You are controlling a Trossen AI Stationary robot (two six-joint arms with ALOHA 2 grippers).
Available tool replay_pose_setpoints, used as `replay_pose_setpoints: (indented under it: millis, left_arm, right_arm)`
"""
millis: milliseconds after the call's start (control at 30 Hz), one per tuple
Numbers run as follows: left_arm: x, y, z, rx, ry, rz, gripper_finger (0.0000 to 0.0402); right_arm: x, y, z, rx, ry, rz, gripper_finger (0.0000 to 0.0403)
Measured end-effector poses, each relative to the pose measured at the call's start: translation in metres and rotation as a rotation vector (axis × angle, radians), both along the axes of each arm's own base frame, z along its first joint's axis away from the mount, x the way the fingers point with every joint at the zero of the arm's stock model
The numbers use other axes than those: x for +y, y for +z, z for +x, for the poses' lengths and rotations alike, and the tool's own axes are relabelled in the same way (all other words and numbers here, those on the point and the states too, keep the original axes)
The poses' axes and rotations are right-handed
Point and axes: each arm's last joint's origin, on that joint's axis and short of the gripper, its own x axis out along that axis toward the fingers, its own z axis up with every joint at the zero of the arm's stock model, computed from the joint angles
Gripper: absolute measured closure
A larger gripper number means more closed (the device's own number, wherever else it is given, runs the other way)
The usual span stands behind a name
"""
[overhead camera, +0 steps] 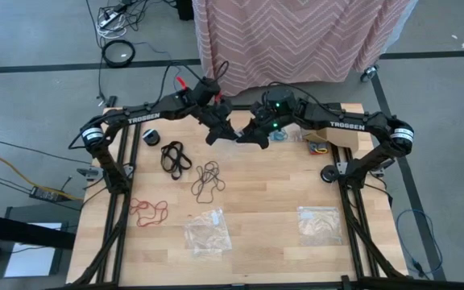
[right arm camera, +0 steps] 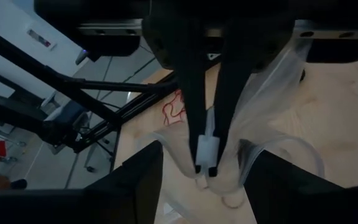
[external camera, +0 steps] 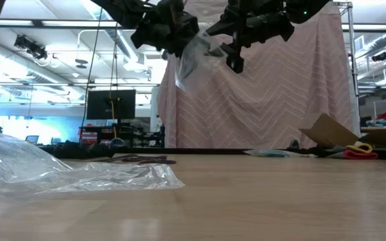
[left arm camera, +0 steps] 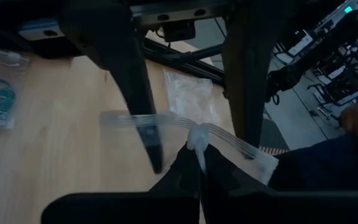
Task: Sort rubber bands
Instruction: Open the bottom center transparent zip bag, then put the black rubber band into the bottom center transparent zip bag
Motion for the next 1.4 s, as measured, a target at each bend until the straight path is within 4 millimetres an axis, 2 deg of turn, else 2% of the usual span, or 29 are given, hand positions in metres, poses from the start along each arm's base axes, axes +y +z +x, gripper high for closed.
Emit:
replay_pose_setpoints:
  millis: [200, 567, 867, 1067, 1167, 1300, 1400]
  left_arm:
    - [0.006, 0.001, -0.003, -0.005, 0.020, 0.004, 0.0401]
    - [0.017, 0.026, -0.027, -0.061, 0.089, 0.072, 0.0401]
    - [0.031, 0.027, -0.036, -0.049, 0.156, 0.089, 0.0401]
    - [0.033, 0.030, -0.051, 0.030, 0.225, 0.080, 0.0401]
    - [0.028, 0.036, -0.064, 0.082, 0.253, 0.079, 0.0401]
    - [0.014, 0.054, -0.085, 0.090, 0.258, 0.140, 0.0401]
    - [0.002, 0.064, -0.101, 0.107, 0.250, 0.198, 0.0401]
  right_arm:
    - [0.001, 0.006, -0.005, -0.016, 0.010, 0.016, 0.0208]
    - [0.004, 0.037, -0.032, -0.082, -0.023, -0.026, 0.0219]
    - [0.013, 0.058, -0.053, -0.137, -0.028, -0.059, 0.0223]
    - [0.012, 0.043, -0.063, 0.032, -0.042, -0.138, 0.0223]
    - [0.013, 0.030, -0.061, 0.111, -0.012, -0.172, 0.0223]
    - [0.017, 0.014, -0.046, 0.171, 0.041, -0.166, 0.0223]
    - [0.022, -0.003, -0.027, 0.208, 0.078, -0.142, 0.0223]
